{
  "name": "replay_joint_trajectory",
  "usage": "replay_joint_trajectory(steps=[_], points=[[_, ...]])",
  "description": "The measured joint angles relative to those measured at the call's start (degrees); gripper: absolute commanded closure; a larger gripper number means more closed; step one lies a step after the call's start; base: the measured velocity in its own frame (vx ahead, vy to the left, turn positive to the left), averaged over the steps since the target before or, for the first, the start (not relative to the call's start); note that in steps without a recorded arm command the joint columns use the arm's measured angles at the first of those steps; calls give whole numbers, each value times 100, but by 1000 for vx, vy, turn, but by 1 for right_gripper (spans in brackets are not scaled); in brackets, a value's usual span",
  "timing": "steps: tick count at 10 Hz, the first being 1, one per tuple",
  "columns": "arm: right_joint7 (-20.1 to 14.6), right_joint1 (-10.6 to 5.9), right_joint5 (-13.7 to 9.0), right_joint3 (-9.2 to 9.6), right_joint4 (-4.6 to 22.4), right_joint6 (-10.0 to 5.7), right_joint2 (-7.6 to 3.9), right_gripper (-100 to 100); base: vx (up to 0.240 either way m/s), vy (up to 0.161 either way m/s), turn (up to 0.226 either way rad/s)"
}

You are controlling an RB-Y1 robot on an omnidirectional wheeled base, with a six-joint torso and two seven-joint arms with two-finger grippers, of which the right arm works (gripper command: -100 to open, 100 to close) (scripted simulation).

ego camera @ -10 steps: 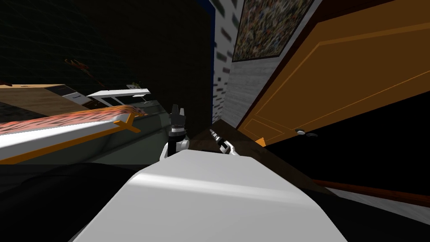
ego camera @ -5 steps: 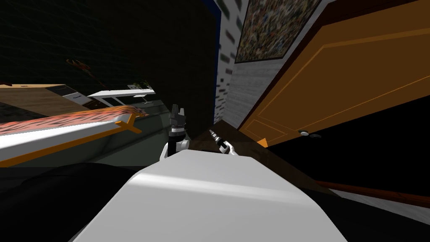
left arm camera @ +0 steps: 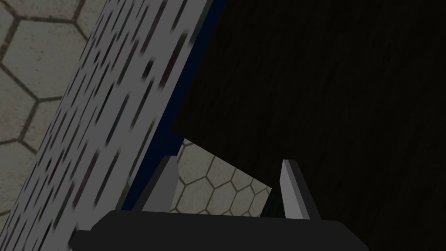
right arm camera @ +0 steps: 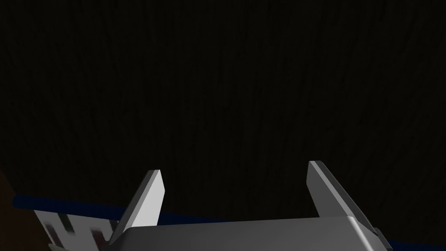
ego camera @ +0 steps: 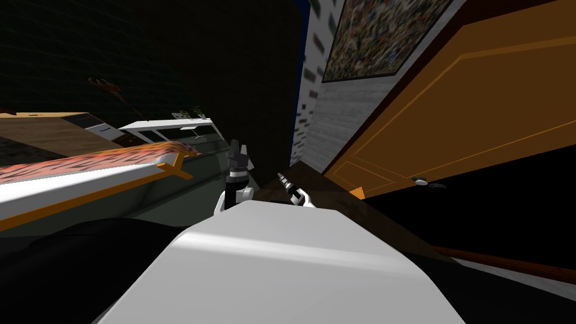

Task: Pull the door open

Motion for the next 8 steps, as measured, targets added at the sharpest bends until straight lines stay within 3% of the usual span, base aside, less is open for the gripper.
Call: replay_joint_trajectory(steps=[2, 4, 8], points=[[-7, -6, -5, 5, -11, 1, 112, -100, 51, 69, 167], [7, -9, 0, 1, 5, 2, 213, -100, 3, -3, -5], [14, 0, 1, 0, 11, -9, 218, -100, 8, -3, -2]])
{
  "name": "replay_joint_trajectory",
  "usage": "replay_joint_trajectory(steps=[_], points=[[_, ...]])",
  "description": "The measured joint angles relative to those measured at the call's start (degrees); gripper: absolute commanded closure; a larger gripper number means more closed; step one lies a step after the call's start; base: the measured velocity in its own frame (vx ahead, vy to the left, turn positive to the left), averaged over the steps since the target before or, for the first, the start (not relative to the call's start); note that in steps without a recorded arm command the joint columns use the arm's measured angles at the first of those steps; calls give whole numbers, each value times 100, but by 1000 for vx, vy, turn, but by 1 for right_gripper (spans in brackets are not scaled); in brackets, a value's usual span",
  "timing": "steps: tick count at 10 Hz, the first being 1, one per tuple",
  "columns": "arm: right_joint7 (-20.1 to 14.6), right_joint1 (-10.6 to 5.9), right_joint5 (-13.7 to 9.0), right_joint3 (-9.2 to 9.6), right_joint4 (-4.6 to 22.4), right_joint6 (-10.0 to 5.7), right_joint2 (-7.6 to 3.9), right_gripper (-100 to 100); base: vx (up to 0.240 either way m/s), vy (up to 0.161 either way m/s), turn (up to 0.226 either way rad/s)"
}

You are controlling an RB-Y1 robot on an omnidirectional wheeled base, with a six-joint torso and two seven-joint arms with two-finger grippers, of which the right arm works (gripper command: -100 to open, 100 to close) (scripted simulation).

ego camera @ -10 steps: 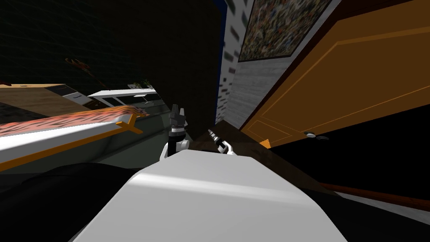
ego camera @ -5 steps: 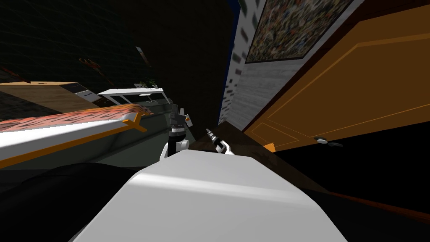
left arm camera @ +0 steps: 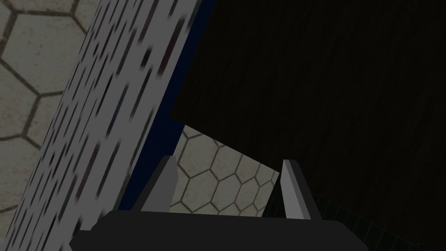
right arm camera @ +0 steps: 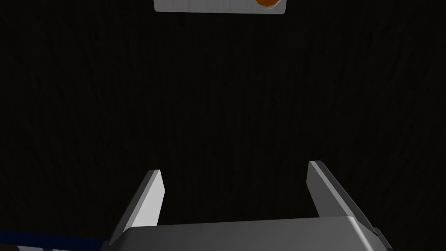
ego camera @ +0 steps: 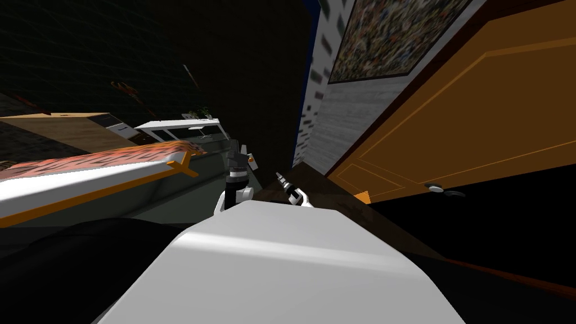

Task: Pull the door open

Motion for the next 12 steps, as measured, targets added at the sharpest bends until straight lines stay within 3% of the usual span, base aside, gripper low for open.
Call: replay_joint_trajectory(steps=[3, 7, 9, 10, 12], points=[[0, -1, 0, 0, 1, 0, 1, -100, 0, 6, 15], [-46, -42, -5, 16, 58, 12, -115, -100, -46, -173, 4], [-75, -50, 8, 34, 114, 29, -226, -100, -58, -215, -22], [-102, -37, 20, 62, 76, 69, -342, -100, -60, -188, -48], [-155, -91, 57, 92, 245, 53, -515, -100, -78, -176, -65]])
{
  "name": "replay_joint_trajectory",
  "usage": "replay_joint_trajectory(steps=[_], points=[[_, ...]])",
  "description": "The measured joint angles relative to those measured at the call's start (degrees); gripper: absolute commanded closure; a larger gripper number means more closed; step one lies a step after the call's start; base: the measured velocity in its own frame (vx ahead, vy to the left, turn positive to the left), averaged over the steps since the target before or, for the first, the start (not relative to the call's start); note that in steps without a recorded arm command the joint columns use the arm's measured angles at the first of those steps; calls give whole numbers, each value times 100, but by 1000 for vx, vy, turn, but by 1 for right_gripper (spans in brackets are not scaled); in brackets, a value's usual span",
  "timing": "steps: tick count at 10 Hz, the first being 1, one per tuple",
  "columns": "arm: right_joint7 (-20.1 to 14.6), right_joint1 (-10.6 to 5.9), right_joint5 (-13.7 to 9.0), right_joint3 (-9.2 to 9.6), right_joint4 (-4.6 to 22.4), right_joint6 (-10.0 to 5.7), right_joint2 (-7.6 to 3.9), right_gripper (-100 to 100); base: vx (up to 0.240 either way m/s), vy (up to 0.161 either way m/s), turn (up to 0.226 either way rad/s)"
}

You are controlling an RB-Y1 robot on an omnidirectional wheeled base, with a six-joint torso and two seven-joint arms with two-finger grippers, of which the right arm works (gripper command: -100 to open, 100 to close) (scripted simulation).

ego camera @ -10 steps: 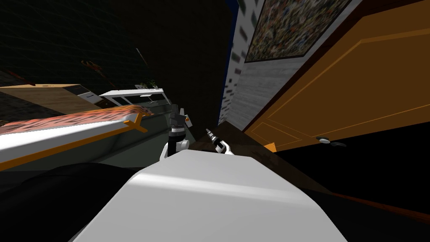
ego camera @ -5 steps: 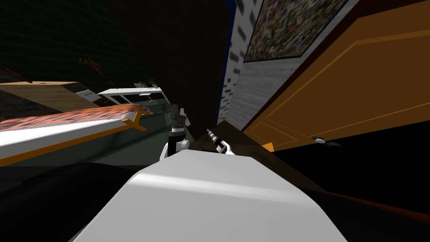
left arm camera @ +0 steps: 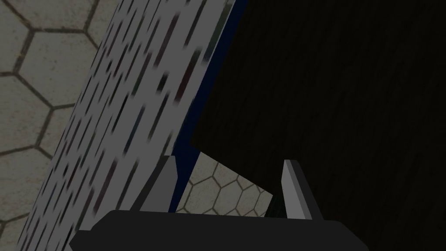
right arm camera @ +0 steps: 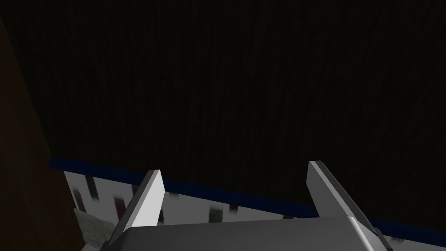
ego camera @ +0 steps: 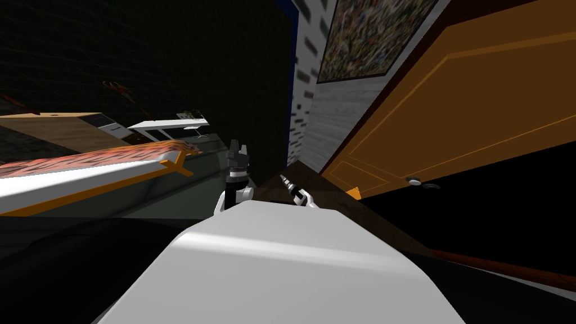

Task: Pull the door open

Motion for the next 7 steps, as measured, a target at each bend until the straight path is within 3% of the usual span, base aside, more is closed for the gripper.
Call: replay_joint_trajectory(steps=[1, 2, 3, 5, 7], points=[[-25, -7, 27, 25, 34, 19, -115, -100, -60, -164, -130], [-37, -105, 62, 33, 243, 8, -137, -100, -38, -116, -53], [-60, -106, 80, 58, 204, 53, -235, -100, 34, 39, -165], [-9, -72, 110, 63, 83, 144, -256, -100, 45, 171, -63], [44, -55, 88, 32, 69, 96, -133, -100, 32, 217, 12]])
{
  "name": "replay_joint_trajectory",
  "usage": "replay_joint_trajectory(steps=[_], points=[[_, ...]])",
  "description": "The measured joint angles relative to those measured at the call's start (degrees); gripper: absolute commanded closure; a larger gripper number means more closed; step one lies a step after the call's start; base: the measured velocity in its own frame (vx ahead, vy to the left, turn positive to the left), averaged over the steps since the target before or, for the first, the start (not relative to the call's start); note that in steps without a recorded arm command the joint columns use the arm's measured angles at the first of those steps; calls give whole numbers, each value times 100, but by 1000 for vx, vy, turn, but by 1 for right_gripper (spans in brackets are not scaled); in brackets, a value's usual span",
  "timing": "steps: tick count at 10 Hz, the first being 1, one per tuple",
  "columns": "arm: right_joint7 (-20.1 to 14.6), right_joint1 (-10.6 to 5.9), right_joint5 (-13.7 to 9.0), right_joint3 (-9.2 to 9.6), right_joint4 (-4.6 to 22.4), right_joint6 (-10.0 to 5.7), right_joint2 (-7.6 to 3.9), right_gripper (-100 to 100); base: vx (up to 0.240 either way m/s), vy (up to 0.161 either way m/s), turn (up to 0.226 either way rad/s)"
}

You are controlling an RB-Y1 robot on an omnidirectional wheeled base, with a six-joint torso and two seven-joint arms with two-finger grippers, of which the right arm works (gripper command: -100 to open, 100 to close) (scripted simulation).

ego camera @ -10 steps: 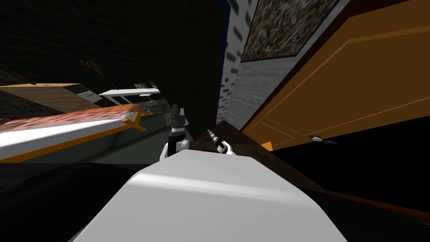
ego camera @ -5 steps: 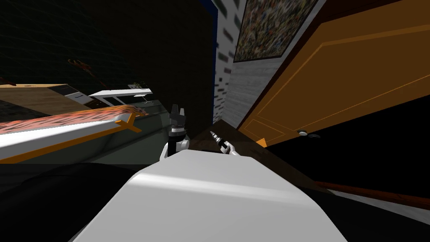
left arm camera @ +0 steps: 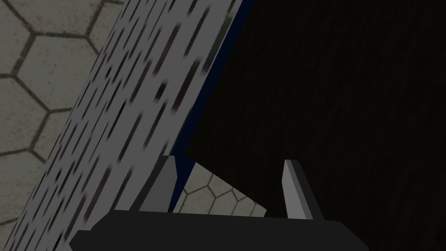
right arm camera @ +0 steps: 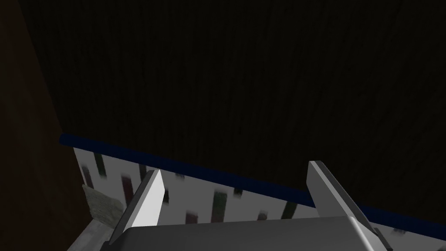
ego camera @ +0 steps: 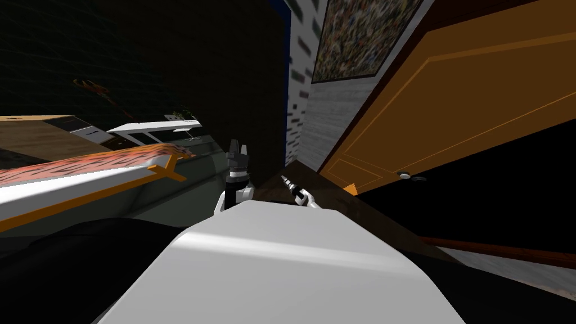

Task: Pull the door open

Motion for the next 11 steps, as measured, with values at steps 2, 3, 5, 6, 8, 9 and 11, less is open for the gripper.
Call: replay_joint_trajectory(steps=[2, 3, 5, 6, 8, 9, 11], points=[[66, 69, -26, -24, -145, 15, 160, -100, 45, 221, 10], [57, 37, -59, -36, -142, -5, 233, -100, 27, 189, 14], [79, 71, -87, -52, -208, -43, 375, -100, 42, 196, 57], [91, 97, -104, -56, -280, -28, 446, -100, 48, 85, 281], [112, 80, -127, -75, -234, -95, 596, -100, 8, 5, 19], [107, 81, -129, -74, -252, -86, 602, -100, -8, -12, -35], [109, 84, -130, -75, -251, -82, 606, -100, -2, -2, -7]])
